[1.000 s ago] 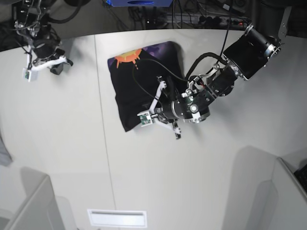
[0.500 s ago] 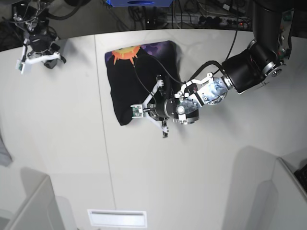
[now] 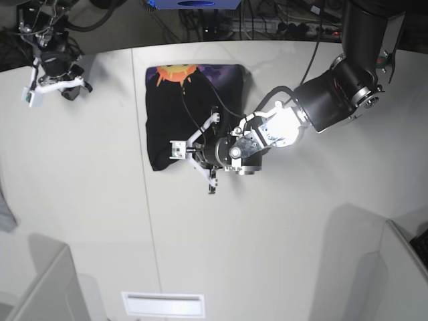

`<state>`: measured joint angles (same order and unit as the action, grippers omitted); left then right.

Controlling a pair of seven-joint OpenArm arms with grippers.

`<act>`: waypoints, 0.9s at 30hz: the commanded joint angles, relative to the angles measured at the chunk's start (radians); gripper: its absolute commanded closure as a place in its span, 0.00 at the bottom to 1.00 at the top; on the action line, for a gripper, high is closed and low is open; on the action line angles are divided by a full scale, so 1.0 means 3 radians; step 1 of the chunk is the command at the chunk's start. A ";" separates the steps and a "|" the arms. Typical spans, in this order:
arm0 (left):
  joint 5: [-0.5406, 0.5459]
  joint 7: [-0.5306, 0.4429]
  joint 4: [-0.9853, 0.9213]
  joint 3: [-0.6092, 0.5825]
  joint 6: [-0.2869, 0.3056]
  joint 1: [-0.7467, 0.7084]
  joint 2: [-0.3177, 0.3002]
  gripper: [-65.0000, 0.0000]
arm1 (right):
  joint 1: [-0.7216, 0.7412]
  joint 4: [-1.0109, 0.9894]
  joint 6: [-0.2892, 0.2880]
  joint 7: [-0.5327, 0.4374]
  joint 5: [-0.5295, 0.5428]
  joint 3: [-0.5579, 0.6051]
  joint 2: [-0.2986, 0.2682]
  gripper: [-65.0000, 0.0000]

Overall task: Fold the T-shirt properly
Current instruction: 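Drag the bundle with the left gripper and straighten it on the table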

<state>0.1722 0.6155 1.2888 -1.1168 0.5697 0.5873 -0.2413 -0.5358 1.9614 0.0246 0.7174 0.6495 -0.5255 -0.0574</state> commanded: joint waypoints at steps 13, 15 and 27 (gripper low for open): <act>-0.0040 0.0022 0.0033 0.0048 0.0011 0.0096 0.0004 1.00 | 0.0039 0.0042 -0.0023 -0.0062 0.0016 -0.0010 -0.0031 1.00; -0.0045 0.0022 0.0033 0.0048 0.0011 0.0101 0.0004 1.00 | 0.0039 0.0042 -0.0023 -0.0062 0.0016 0.0010 -0.0036 1.00; -0.0045 0.0012 0.0033 0.0053 0.0011 0.0290 0.0024 0.48 | 0.0024 0.0042 -0.0023 -0.0056 0.0016 0.0020 -0.0046 1.00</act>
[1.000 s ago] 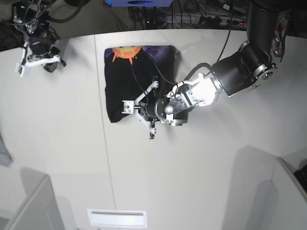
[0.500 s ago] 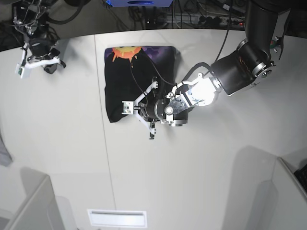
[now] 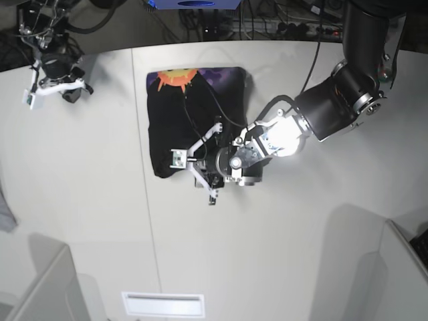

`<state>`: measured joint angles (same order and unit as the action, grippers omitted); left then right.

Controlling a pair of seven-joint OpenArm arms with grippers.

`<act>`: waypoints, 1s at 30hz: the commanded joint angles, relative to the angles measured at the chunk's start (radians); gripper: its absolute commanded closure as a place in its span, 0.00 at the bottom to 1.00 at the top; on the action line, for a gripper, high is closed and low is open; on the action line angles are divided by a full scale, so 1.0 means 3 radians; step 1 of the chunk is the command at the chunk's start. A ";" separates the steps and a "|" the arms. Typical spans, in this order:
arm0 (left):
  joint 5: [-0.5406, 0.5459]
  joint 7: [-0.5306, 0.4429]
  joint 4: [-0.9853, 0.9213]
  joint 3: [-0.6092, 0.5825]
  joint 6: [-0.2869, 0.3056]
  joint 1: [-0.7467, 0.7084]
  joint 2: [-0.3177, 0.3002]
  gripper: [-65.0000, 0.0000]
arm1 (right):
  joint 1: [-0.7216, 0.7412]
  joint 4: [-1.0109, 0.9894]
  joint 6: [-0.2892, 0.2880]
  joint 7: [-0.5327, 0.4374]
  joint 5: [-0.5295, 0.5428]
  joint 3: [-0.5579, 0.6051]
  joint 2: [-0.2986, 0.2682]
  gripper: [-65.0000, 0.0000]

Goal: Fold the T-shirt properly

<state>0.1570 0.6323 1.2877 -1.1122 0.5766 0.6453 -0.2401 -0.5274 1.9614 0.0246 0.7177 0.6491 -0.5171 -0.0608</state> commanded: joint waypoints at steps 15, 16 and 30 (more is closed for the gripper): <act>0.0006 -0.0023 0.1127 0.1429 -0.0012 -0.0266 0.0184 0.22 | -0.0009 0.0042 -0.0023 -0.0058 0.0013 -0.0013 -0.0066 1.00; 0.0006 -0.0023 0.1285 0.1567 -0.0012 -0.0358 0.0184 0.22 | -0.0009 0.0042 -0.0023 -0.0058 0.0013 -0.0008 -0.0112 1.00; 0.0001 0.0176 0.2313 0.3250 -0.0022 -0.1887 -0.0358 1.00 | -0.0265 0.0098 -0.0944 -0.0498 0.0002 -0.0156 -0.0296 1.00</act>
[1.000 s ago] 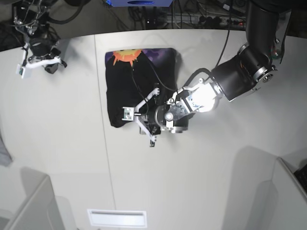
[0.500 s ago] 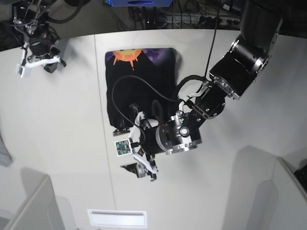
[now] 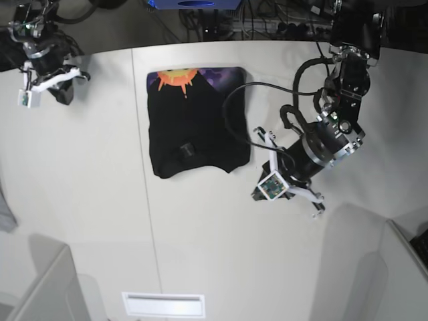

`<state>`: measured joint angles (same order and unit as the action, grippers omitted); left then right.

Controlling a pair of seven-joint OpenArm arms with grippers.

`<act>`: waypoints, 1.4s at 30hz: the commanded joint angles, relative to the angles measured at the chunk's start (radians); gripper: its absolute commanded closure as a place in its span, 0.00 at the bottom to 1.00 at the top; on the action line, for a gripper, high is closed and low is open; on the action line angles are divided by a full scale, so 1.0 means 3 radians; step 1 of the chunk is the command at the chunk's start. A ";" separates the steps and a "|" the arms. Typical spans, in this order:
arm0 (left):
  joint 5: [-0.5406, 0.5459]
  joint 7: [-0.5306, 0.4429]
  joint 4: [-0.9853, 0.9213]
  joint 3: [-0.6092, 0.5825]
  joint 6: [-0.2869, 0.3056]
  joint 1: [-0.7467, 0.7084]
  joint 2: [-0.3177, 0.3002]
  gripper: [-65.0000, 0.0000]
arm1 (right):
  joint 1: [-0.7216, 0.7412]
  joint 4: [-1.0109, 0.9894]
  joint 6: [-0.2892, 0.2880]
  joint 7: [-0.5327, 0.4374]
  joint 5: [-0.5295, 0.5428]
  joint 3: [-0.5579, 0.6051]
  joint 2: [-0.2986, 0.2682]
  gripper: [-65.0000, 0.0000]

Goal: Fold the T-shirt properly

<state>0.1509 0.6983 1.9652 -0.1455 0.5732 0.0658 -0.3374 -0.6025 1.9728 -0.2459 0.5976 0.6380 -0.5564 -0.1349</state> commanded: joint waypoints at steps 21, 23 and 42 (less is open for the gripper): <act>-0.1170 -0.3640 -0.0467 0.0759 -0.0016 -0.2554 -0.0576 1.00 | -0.0674 0.0055 -0.1086 -0.1094 -0.1475 -0.0281 0.0641 1.00; -0.1293 -0.3880 -0.0625 0.0759 -0.0016 -0.2708 -0.0550 1.00 | -0.0792 0.0055 -0.1086 -0.1094 -0.1475 -0.0265 0.0641 1.00; -0.1303 -0.4529 -0.1960 0.0268 -0.0184 -0.3403 -0.0545 1.00 | -0.1293 -0.0610 -0.1081 -0.0486 -0.1516 0.0446 0.0616 1.00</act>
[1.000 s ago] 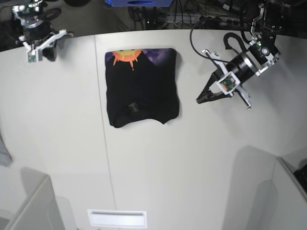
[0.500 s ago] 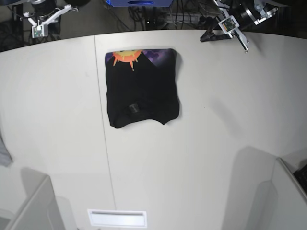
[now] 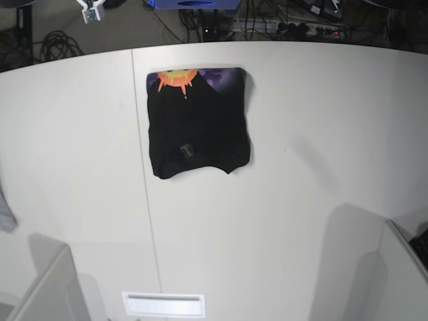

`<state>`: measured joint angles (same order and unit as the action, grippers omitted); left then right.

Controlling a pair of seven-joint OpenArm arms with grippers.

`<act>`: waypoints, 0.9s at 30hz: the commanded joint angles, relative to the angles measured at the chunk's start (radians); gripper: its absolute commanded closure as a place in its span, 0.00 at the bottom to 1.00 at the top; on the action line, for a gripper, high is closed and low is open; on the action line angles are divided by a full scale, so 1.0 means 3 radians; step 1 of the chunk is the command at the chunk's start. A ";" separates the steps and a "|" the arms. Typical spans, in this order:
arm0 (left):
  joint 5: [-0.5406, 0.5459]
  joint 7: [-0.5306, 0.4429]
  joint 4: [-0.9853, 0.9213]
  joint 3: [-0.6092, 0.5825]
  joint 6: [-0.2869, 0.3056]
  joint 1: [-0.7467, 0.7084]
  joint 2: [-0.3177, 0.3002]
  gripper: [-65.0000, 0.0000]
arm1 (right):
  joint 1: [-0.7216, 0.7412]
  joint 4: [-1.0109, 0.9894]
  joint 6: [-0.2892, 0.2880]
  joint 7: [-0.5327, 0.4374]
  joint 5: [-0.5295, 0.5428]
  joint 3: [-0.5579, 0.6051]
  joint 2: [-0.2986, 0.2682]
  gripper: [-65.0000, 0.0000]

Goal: Fold the T-shirt properly

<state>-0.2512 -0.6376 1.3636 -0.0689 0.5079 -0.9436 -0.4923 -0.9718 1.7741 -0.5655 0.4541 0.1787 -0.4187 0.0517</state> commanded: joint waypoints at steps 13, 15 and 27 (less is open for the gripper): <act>0.0037 -0.0071 -0.1515 -0.0678 -0.0310 0.0642 0.0206 1.00 | 0.0680 -0.1860 0.0000 -0.0135 -0.1007 0.0769 -0.0057 1.00; 0.0037 -0.0061 -0.1837 -0.0673 -0.0310 0.0775 0.0360 1.00 | 0.0823 -0.2228 0.0000 -0.0330 -0.1013 0.0769 -0.0093 1.00; 0.0804 -0.0056 -0.3438 -0.0673 -0.0310 0.1480 0.1071 1.00 | 0.1600 -0.4111 0.0241 -0.1455 -0.1002 0.1122 -0.0691 1.00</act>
<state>-0.0143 -0.6399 0.3340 -0.2703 0.4156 -0.4881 -0.1585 -0.4782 0.5381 -0.4885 0.0189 -0.1242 -0.0822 -0.1505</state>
